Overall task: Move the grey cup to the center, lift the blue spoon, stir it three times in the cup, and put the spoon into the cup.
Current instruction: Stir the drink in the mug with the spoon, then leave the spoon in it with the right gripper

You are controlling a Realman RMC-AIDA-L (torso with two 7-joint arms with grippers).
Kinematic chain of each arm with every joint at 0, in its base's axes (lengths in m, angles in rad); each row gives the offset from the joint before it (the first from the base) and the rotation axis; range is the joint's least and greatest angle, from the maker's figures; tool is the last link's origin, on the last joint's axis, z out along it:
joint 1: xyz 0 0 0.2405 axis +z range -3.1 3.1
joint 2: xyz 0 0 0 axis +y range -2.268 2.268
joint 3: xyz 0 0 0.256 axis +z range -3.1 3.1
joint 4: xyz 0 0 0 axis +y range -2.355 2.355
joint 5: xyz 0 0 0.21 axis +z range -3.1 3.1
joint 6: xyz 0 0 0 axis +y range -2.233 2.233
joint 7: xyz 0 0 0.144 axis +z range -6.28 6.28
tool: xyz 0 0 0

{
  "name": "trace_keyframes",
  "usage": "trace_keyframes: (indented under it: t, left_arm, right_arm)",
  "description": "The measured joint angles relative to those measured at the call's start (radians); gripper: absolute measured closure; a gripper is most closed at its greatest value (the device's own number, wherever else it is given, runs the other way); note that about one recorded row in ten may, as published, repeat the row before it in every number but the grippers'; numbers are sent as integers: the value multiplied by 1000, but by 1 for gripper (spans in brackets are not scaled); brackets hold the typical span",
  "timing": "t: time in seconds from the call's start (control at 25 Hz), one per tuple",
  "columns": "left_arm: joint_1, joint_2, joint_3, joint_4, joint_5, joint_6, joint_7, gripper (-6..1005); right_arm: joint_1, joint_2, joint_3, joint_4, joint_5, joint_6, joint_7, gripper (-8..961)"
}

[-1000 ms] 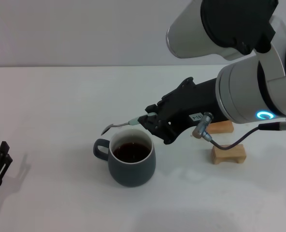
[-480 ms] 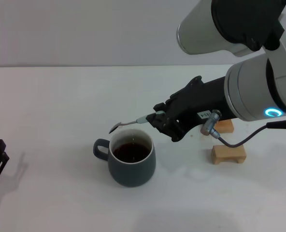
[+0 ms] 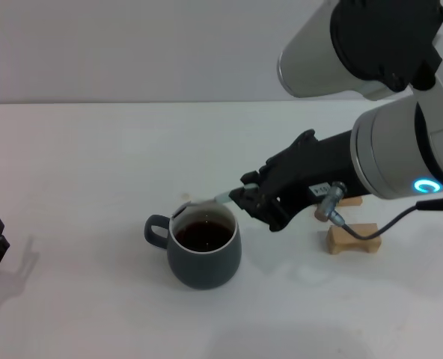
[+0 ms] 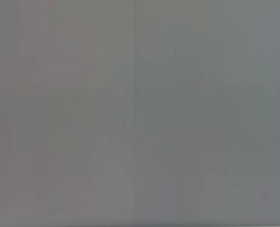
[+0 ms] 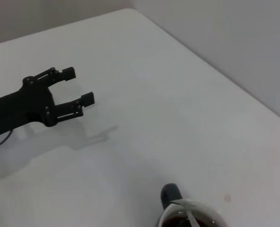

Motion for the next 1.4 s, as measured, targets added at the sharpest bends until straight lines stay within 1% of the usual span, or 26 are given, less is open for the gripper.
trace_keyframes:
  t: [0.72, 1.2, 1.4]
  left_arm:
    - [6, 0, -5, 1, 0, 8, 0, 140]
    - [9, -1, 1, -6, 0, 9, 0, 140]
    - [15, -2, 2, -9, 2, 9, 0, 140]
  right_arm:
    - [-15, 0, 8, 1, -1, 3, 5, 787]
    - [-47, -3, 3, -6, -5, 3, -6, 787]
    - [-60, -2, -2, -9, -33, 3, -15, 787]
